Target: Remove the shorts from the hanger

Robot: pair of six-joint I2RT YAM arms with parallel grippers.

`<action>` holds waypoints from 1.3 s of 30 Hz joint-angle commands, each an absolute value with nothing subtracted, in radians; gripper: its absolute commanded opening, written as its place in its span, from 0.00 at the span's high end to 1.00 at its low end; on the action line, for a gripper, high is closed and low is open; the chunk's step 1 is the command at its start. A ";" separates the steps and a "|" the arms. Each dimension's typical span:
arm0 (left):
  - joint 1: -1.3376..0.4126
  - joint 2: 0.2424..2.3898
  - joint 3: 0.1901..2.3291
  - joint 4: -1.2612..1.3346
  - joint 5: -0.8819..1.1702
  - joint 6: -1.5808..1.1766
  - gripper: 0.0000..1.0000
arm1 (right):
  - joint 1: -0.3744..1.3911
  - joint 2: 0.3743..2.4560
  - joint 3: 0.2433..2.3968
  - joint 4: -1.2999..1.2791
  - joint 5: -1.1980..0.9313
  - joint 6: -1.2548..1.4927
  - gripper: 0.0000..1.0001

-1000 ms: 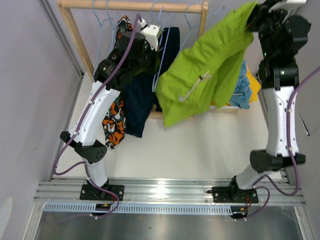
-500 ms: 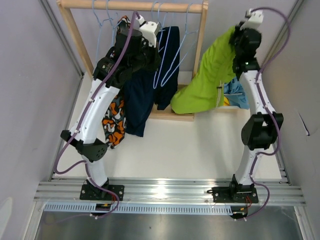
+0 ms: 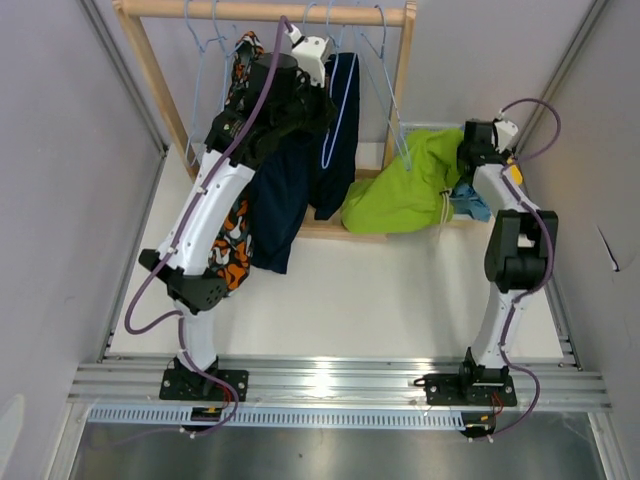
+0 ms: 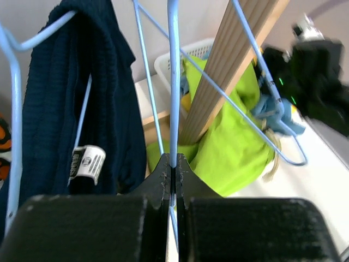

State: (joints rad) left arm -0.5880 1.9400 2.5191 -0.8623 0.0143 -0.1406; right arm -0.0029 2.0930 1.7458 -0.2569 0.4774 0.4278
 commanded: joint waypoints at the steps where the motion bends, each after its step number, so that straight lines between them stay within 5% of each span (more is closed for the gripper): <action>1: -0.571 1.980 2.588 -0.738 0.047 -0.182 1.00 | 0.035 1.822 1.525 -0.255 0.424 0.581 0.26; 9: -0.532 2.097 2.623 -0.597 0.109 -0.279 1.00 | 0.271 1.326 0.958 -0.113 0.442 0.612 0.25; 16: -0.511 2.164 2.632 -0.514 0.150 -0.337 0.98 | 0.451 1.074 0.818 -0.071 0.508 0.572 0.23; 17: -0.511 2.167 2.629 -0.514 0.155 -0.344 0.97 | 0.462 1.066 0.821 -0.071 0.514 0.551 0.22; 18: -0.512 2.166 2.625 -0.525 0.156 -0.344 0.95 | 0.468 1.068 0.828 -0.087 0.523 0.546 0.09; 20: -0.525 2.152 2.606 -0.541 0.153 -0.318 0.76 | 0.479 1.074 0.842 -0.100 0.529 0.545 0.07; 22: -0.547 2.097 2.573 -0.564 0.135 -0.292 0.68 | 0.486 1.075 0.839 -0.106 0.526 0.549 0.01; 29: -0.617 1.800 2.275 -0.644 0.013 -0.204 0.31 | 0.552 1.066 0.828 -0.120 0.560 0.554 0.01; 39: -0.617 1.477 2.101 -0.727 -0.179 -0.061 0.07 | 0.650 1.005 0.798 -0.173 0.629 0.557 0.00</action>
